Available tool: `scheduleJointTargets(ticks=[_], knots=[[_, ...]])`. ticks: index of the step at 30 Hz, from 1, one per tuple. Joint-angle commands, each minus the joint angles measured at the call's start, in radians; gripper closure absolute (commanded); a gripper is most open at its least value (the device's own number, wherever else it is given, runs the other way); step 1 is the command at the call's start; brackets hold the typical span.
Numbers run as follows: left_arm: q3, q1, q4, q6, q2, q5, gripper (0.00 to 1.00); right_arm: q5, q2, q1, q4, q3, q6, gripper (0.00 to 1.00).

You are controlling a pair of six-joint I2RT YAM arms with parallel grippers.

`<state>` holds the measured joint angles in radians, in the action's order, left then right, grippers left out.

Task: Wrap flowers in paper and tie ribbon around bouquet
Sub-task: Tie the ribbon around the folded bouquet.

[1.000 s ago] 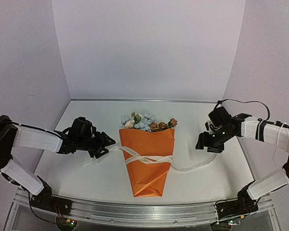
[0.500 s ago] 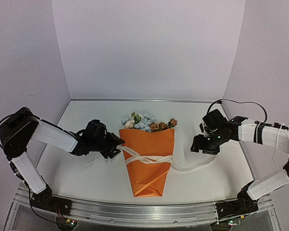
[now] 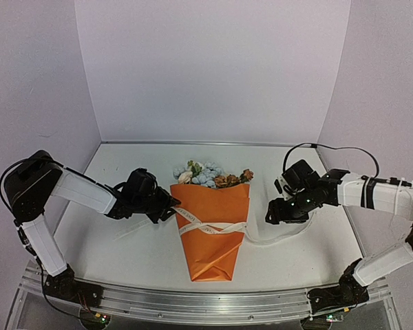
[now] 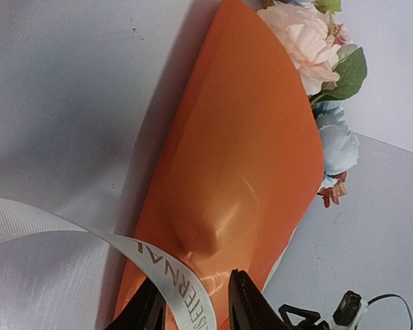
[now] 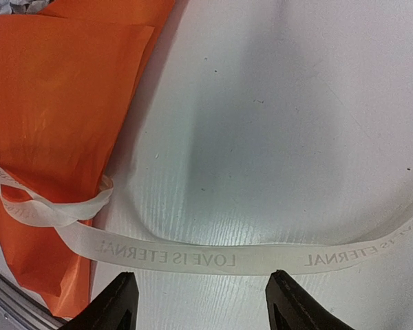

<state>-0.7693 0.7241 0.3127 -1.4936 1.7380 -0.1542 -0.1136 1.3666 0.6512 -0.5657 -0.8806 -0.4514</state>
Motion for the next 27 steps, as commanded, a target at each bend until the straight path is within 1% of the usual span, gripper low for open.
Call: scheduleJointTargets(ticks=[1, 9, 15, 20, 24, 27], knots=[[-0.033, 0.006, 0.002, -0.008, 0.026, -0.001, 0.72, -0.002, 0.007, 0.034, 0.029, 0.003, 0.093, 0.33], [-0.042, 0.006, -0.015, 0.040, -0.005, 0.023, 0.99, -0.032, 0.012, 0.112, 0.093, 0.039, 0.225, 0.30], [-0.053, 0.006, -0.031, 0.066, -0.019, 0.026, 1.00, -0.012, 0.068, 0.170, 0.138, 0.041, 0.274, 0.31], [-0.057, 0.006, -0.032, 0.074, -0.019, 0.019, 1.00, 0.061, 0.148, 0.220, 0.156, 0.015, 0.305, 0.34], [-0.062, 0.006, -0.035, 0.079, -0.018, 0.013, 1.00, 0.113, 0.205, 0.243, 0.186, -0.005, 0.306, 0.37], [-0.062, 0.006, -0.036, 0.083, -0.018, 0.011, 1.00, 0.184, 0.242, 0.258, 0.220, -0.016, 0.302, 0.40]])
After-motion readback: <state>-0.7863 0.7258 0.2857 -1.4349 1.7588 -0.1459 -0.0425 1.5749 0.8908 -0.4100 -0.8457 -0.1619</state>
